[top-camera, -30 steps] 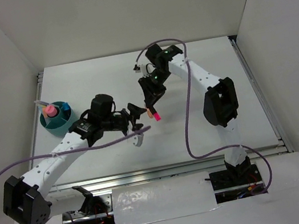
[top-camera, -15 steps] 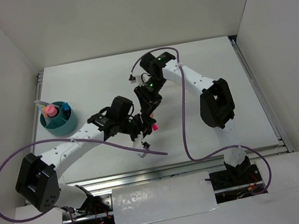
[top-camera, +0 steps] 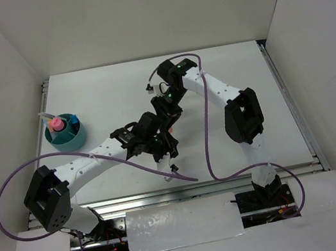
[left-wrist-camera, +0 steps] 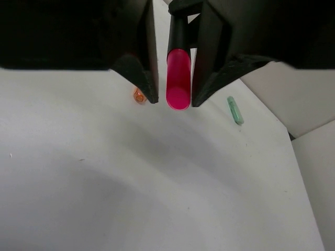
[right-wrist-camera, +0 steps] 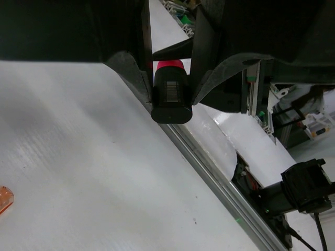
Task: Sort the stationery into containers
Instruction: Place the pen in the storage box.
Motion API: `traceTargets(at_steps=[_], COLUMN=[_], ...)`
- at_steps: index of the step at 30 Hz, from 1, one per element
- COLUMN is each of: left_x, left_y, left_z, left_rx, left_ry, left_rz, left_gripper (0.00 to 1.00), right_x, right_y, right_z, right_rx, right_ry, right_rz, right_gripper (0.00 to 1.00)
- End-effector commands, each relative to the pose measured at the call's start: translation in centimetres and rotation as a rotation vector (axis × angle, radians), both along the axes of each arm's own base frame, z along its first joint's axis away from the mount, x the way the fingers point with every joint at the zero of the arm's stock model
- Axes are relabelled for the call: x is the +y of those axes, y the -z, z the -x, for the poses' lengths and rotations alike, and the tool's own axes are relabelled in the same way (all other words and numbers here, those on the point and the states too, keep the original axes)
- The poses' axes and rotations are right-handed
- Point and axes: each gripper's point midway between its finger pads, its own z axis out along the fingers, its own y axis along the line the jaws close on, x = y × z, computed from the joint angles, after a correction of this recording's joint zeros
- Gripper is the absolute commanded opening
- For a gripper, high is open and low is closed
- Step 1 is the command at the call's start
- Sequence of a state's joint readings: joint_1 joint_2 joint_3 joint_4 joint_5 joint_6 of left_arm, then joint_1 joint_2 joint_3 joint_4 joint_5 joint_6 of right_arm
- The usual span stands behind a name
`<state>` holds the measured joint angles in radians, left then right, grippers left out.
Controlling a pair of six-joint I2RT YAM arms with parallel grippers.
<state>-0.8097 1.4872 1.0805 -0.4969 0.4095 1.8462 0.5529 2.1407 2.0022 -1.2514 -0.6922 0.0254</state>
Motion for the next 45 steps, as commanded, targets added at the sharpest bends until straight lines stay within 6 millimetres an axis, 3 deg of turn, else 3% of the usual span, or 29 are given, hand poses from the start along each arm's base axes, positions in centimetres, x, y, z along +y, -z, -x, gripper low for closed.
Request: traceTargets(at_steps=[1,5,7,8,10,11,14,15,17,19,20,23,25,26,27,29,30,35,40,45], left_x=[-0.7,-1.3,-1.4,-1.5,-1.5,-1.9,-0.9,-0.4,0.9,2.4,3.3,7.2,11.6,12.9,16.1,19.0,21.8,30.1,34.9,36.8], left_y=[-0.6,-0.9,-1.1,-1.6,-2.4,-3.6,-6.2,-7.8,-10.3,-12.7,-14.3,-17.8,-19.1,-19.0,-19.5,-19.1,-18.8,-16.4,-14.0,-11.3], left_z=[-0.5,-1.2,-1.5,-1.6,-1.9,-2.1,-1.8,-1.3,-0.9,-1.9,-1.8,-4.9,-8.2,-9.2,-10.9,-13.0,-14.1,-17.3,-18.7,-18.7], left_rx=[-0.002,-0.029,-0.024,-0.020,-0.015,-0.015,0.054,0.099,0.199,0.270,0.375,0.552,0.610,0.692,0.731,0.775,0.784,0.851,0.832,0.798], left_ry=[-0.051,-0.118,-0.149,-0.171,-0.201,-0.211,-0.283,-0.334,-0.421,-0.526,-0.617,-0.836,-0.993,-1.073,-1.185,-1.301,-1.377,-1.623,-1.713,-1.743], left_rz=[-0.007,-0.003,0.009,0.039,0.085,0.142,0.242,0.297,0.399,0.515,0.598,0.804,0.923,0.956,1.021,1.054,1.086,1.163,1.154,1.116], left_gripper=[0.41,0.29,0.15,0.06,0.00,0.00,0.00,0.00,0.00,0.00,0.00,0.00,0.00,0.00,0.00,0.00,0.00,0.00,0.00,0.00], right_x=[-0.2,-0.7,-0.9,-1.1,-1.5,-1.9,-4.0,-4.3,-6.6,-8.2,-10.2,-14.2,-15.9,-16.9,-17.6,-18.7,-19.0,-20.0,-20.2,-20.4], right_y=[-0.7,-0.5,-0.6,-0.6,-0.9,-1.0,-2.7,-4.6,-6.5,-8.5,-8.7,-8.0,-7.7,-7.5,-7.2,-6.6,-6.6,-6.1,-5.6,-5.4], right_z=[0.4,0.2,0.2,0.1,-0.4,-1.1,-4.8,-6.4,-9.2,-10.9,-12.1,-13.2,-13.1,-13.2,-13.0,-12.8,-12.7,-12.7,-12.4,-12.3], right_rx=[0.019,0.023,0.022,0.010,-0.015,-0.041,-0.178,-0.259,-0.344,-0.438,-0.461,-0.456,-0.443,-0.439,-0.432,-0.416,-0.413,-0.411,-0.406,-0.405], right_ry=[0.031,0.048,0.050,0.046,0.053,0.065,0.127,0.145,0.218,0.238,0.275,0.349,0.375,0.393,0.403,0.418,0.423,0.432,0.428,0.429], right_rz=[0.007,0.018,0.014,0.019,0.019,0.026,0.048,0.029,0.032,0.019,0.035,0.079,0.092,0.102,0.114,0.130,0.133,0.156,0.170,0.182], right_gripper=[0.00,0.00,0.01,0.26,0.50,0.71,0.95,0.97,1.00,1.00,1.00,1.00,1.00,1.00,1.00,1.00,1.00,1.00,1.00,1.00])
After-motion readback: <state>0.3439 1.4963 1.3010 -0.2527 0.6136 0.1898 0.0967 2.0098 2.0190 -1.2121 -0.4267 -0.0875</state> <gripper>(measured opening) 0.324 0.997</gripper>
